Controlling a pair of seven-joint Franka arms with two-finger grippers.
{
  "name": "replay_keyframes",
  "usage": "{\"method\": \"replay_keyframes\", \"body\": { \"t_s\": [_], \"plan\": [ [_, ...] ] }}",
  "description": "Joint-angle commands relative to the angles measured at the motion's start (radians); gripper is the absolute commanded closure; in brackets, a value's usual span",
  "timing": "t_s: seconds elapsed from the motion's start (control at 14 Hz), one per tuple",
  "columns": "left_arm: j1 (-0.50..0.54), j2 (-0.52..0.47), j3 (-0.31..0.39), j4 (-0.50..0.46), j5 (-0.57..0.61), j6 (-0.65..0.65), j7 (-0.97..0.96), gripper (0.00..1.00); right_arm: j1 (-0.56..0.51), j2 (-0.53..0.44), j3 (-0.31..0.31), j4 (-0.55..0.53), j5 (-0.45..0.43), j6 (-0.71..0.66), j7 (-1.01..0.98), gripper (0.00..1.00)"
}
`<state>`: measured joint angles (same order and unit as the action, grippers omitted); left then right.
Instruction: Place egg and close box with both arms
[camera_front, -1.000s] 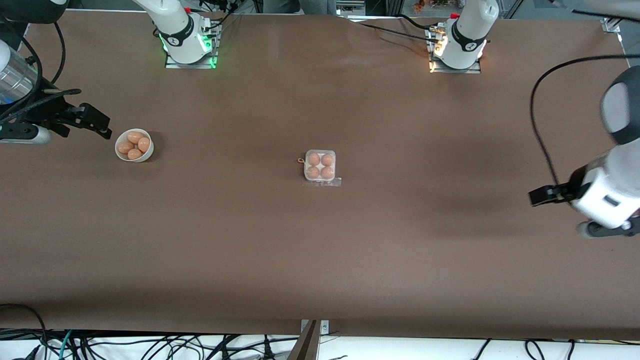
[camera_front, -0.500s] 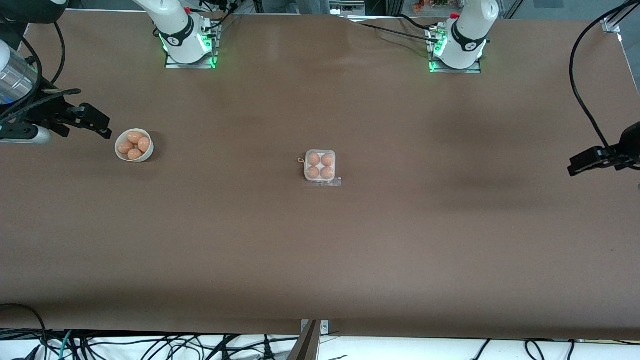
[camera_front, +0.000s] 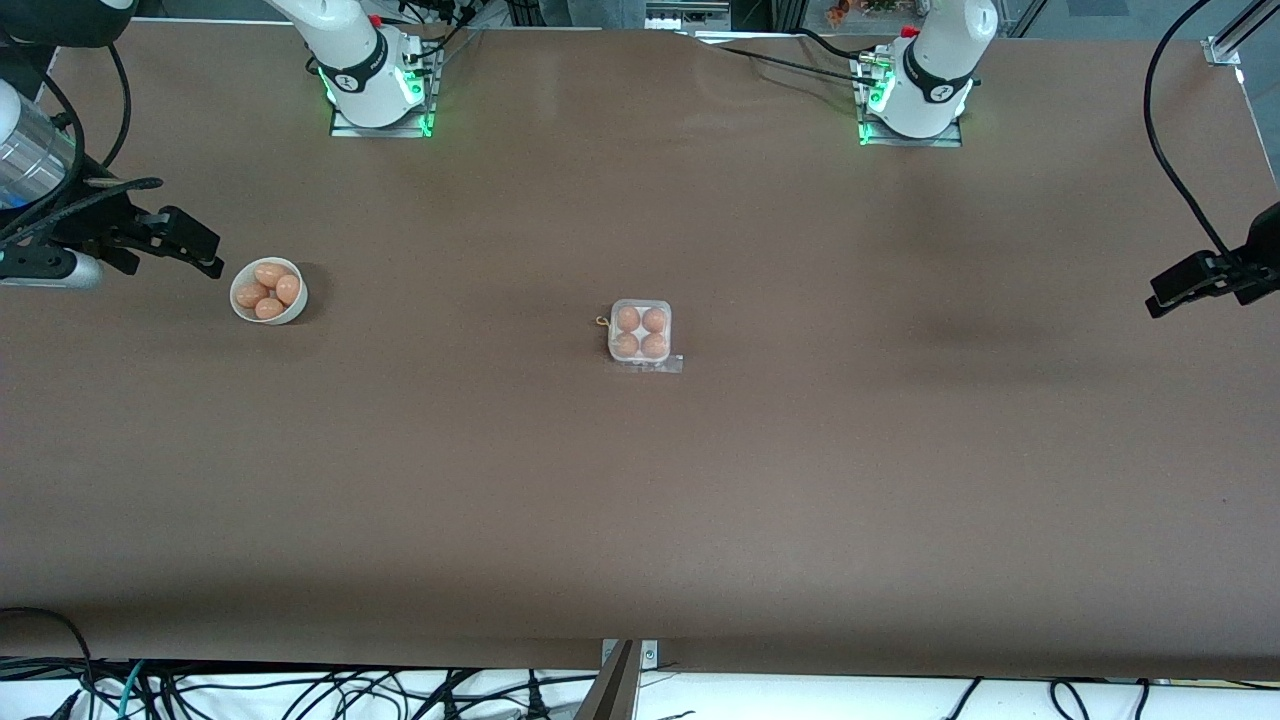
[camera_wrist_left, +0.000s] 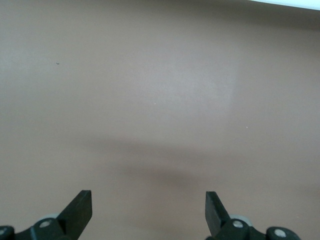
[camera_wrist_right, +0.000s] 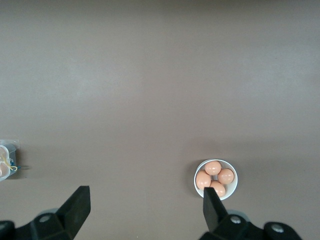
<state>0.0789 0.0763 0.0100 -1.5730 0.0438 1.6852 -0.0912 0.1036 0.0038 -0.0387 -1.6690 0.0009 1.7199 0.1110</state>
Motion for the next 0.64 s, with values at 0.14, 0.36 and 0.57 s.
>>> {"method": "replay_keyframes", "body": {
  "t_s": [0.14, 0.36, 0.57],
  "plan": [
    [0.030, -0.059, -0.018, -0.078, 0.025, 0.021, 0.021, 0.00, -0.002, -0.010, 0.003, -0.006, -0.012, 0.004, -0.002, 0.00],
    [0.050, -0.069, -0.018, -0.084, 0.030, 0.018, 0.019, 0.00, -0.002, -0.010, 0.003, -0.006, -0.012, 0.003, -0.002, 0.00],
    [0.053, -0.078, -0.018, -0.091, 0.030, 0.015, 0.016, 0.00, -0.004, -0.011, 0.003, -0.008, -0.012, 0.003, -0.001, 0.00]
  ]
}}
